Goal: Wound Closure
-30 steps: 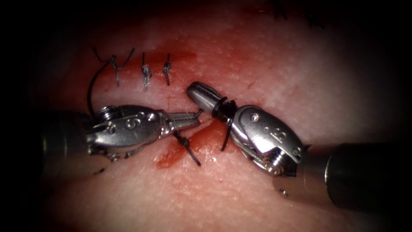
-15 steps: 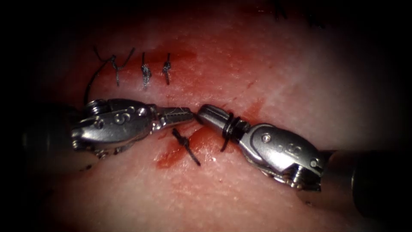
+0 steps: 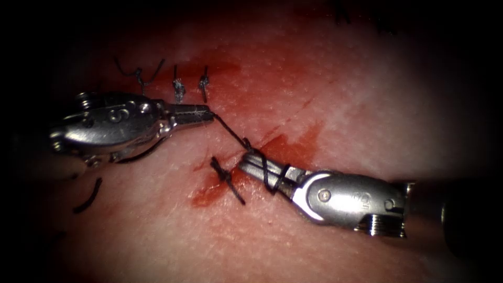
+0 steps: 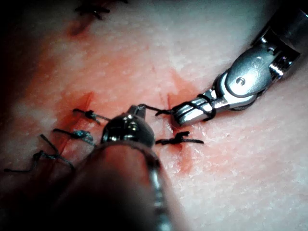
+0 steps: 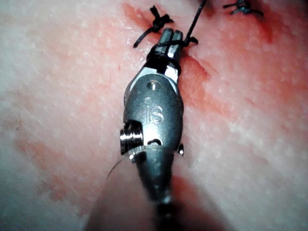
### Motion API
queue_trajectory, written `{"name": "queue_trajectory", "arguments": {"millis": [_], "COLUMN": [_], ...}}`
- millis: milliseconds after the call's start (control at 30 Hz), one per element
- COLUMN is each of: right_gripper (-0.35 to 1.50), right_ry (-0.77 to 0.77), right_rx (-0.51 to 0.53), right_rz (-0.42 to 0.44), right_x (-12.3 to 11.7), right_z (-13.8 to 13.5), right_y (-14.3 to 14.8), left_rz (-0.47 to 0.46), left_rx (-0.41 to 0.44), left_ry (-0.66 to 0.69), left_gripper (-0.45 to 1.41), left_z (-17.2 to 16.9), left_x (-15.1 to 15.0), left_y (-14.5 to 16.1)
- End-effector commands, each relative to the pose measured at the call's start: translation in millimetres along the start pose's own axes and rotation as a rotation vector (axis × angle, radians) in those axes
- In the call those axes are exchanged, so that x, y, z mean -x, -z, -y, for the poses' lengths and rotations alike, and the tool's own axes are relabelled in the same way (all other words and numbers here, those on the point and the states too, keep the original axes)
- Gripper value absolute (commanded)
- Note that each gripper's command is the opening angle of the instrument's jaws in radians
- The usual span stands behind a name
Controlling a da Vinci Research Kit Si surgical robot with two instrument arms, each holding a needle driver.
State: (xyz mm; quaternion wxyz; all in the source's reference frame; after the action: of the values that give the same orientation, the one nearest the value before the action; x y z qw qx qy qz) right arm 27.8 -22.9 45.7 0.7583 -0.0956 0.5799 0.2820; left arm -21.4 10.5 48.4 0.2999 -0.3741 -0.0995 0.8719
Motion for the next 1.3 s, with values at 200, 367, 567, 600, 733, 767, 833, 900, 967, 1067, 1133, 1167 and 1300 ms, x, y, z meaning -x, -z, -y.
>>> {"name": "queue_trajectory", "arguments": {"millis": [200, 367, 567, 600, 733, 767, 833, 900, 967, 1067, 1133, 1167, 1300], "right_gripper": [-0.35, -0.35, -0.35, -0.35, -0.35, -0.35, -0.35, -0.35, -0.35, -0.35, -0.35, -0.35, -0.35], "right_ry": [0.031, 0.029, 0.07, 0.09, 0.174, 0.165, 0.015, -0.125, -0.29, -0.498, -0.432, -0.415, -0.326], "right_rx": [0.013, 0.011, -0.023, -0.029, -0.016, -0.014, -0.005, 0.005, 0.016, 0.013, 0.028, 0.027, 0.029], "right_rz": [0.013, 0.031, 0.07, 0.065, 0.063, 0.063, 0.075, 0.077, 0.088, 0.102, 0.112, 0.112, 0.103], "right_x": [-0.5, -1.1, -0.6, -0.4, 0.3, 0.5, 0.7, 0.9, 0.9, 0.9, 0.8, 0.7, 0.3], "right_z": [0.9, 0.4, 1.1, 1.4, 2.4, 2.6, 2.9, 3.1, 3.1, 3.1, 2.9, 2.8, 2.3], "right_y": [-0.2, -0.6, 0.2, 0.5, 1.4, 1.3, 1.1, 1.0, 1.0, 0.9, 1.1, 1.1, 1.3], "left_rz": [0.015, 0.022, 0.024, 0.03, 0.058, 0.06, 0.059, 0.057, 0.06, 0.06, 0.062, 0.063, 0.059], "left_rx": [-0.035, -0.057, -0.081, -0.085, -0.085, -0.083, -0.079, -0.074, -0.062, -0.054, -0.05, -0.047, -0.056], "left_ry": [-0.035, -0.041, -0.057, -0.061, -0.089, -0.086, -0.09, -0.086, -0.085, -0.081, -0.076, -0.072, -0.064], "left_gripper": [-0.45, -0.45, -0.45, -0.45, -0.45, -0.45, -0.45, -0.45, -0.45, -0.45, -0.45, -0.45, -0.45], "left_z": [2.5, 4.2, 6.9, 7.1, 6.5, 6.3, 5.6, 5.0, 4.6, 4.9, 5.3, 5.6, 6.2], "left_x": [-1.9, -2.2, -1.8, -1.6, 0.2, 0.5, 1.3, 1.8, 2.0, 1.5, 1.1, 0.7, 0.0], "left_y": [-0.6, -1.4, -2.4, -2.6, -3.8, -4.0, -4.5, -4.7, -4.8, -4.5, -4.3, -4.2, -3.8]}}
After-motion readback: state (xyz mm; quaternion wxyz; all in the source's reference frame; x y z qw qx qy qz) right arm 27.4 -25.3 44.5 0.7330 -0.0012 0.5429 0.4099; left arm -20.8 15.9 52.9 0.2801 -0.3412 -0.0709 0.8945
